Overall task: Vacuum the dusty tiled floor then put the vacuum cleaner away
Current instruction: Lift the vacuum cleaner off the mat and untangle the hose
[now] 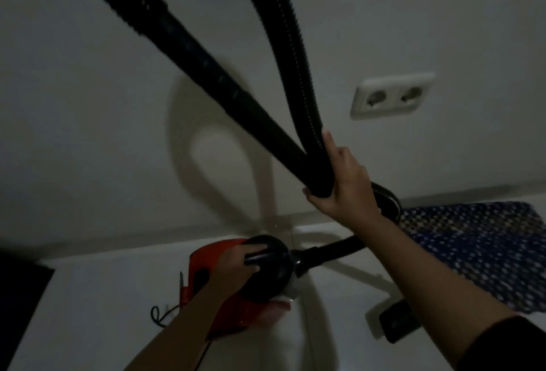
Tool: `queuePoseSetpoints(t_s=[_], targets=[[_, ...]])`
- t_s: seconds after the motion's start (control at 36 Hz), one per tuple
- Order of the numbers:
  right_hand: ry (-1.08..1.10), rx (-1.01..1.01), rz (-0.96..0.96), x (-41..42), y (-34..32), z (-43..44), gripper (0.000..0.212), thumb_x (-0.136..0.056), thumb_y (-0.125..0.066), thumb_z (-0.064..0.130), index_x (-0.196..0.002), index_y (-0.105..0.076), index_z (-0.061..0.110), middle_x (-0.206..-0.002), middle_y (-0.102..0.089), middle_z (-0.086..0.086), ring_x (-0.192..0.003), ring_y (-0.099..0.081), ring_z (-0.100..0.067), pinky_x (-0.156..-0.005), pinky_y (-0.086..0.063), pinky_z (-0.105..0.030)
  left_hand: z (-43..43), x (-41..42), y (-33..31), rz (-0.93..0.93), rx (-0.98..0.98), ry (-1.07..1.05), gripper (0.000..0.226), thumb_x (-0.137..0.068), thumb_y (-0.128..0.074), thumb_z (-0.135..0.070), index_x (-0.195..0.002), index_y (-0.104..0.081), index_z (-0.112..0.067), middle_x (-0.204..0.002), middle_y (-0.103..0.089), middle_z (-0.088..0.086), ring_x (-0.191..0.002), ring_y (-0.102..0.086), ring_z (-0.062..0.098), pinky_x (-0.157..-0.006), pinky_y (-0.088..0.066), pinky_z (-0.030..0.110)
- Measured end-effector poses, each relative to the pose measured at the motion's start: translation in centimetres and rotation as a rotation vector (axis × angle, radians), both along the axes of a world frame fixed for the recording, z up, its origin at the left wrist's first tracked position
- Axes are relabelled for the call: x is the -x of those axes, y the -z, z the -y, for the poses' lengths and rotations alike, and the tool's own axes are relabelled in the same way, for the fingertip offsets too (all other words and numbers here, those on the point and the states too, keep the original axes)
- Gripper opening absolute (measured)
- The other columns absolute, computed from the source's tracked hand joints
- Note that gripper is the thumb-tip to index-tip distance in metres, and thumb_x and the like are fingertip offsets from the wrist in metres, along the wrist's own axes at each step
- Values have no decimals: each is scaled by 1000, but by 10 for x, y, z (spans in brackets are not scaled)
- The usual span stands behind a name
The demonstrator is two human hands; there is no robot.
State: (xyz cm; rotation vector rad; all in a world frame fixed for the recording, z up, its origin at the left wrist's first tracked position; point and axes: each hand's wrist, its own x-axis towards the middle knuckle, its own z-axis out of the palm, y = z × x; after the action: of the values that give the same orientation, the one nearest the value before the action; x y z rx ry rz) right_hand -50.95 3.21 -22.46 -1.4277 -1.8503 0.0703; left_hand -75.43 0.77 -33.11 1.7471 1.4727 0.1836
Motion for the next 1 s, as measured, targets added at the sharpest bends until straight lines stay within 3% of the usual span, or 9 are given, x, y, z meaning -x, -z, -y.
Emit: queuePoseSetpoints(t_s=[0.08, 0.17, 0.36, 0.58, 0.78, 0.83, 0.92, 1.0], targets=[[-9, -29, -29, 6, 31, -8, 105, -69, -71, 38, -149, -2, 36, -101, -55, -14, -82, -58, -30, -69, -53, -44, -8, 1, 43, 93, -13, -60, 53, -76, -62, 5, -122, -63, -21, -118, -66, 4, -108, -62, 20, -97, -51, 39], [-21, -75, -34, 16, 55, -18, 104, -69, -66, 47, -149, 1, 40, -102, -55, -12, -85, -58, -28, -72, -54, -48, -17, -3, 80, 152, -38, -81, 51, -76, -66, 5, -119, -65, -21, -119, -66, 4, -110, -61, 20, -99, -50, 39], [-39, -202, 22, 38, 91, -25, 103, -68, -66, 50, -150, -4, 36, -100, -57, -10, -80, -58, -27, -69, -54, -43, -43, -21, 119, 255, -107, -42, 50, -75, -73, -2, -122, -63, -16, -121, -65, 4, -111, -61, 18, -99, -50, 36], [-16, -202, 40, 52, 107, -37, 100, -68, -66, 51, -149, -12, 28, -91, -58, -12, -71, -58, -30, -60, -52, -39, -50, -20, 132, 353, -103, -45, 47, -84, -63, 4, -128, -56, -10, -128, -61, 7, -120, -55, 20, -106, -44, 36], [9, -223, 41, 55, 120, -49, 103, -66, -73, 48, -153, -25, 19, -93, -58, -12, -73, -57, -28, -63, -45, -33, -45, -13, 137, 300, -214, 46, 42, -93, -55, -25, -134, -52, -16, -128, -58, -3, -118, -51, 8, -96, -37, 12], [7, -216, 41, 59, 120, -49, 103, -66, -72, 49, -152, -23, 21, -93, -58, -12, -73, -57, -28, -63, -47, -35, -42, -3, 146, 310, -293, -91, 41, -96, -48, -33, -133, -53, -17, -129, -58, 1, -121, -50, 11, -102, -36, 19], [11, -210, 38, 58, 118, -47, 103, -66, -71, 50, -152, -23, 20, -97, -60, -14, -77, -60, -31, -66, -52, -41, -34, 19, 177, 340, -323, -394, 53, -95, -37, -49, -133, -52, -16, -136, -54, 5, -127, -48, 18, -110, -37, 40], [37, -209, 7, 50, 113, -47, 106, -67, -74, 47, -154, -21, 19, -105, -61, -15, -86, -61, -31, -71, -54, -45, -27, 36, 220, 350, -255, -502, 69, -88, -27, -63, -135, -48, -16, -138, -52, 6, -128, -47, 21, -109, -37, 48]])
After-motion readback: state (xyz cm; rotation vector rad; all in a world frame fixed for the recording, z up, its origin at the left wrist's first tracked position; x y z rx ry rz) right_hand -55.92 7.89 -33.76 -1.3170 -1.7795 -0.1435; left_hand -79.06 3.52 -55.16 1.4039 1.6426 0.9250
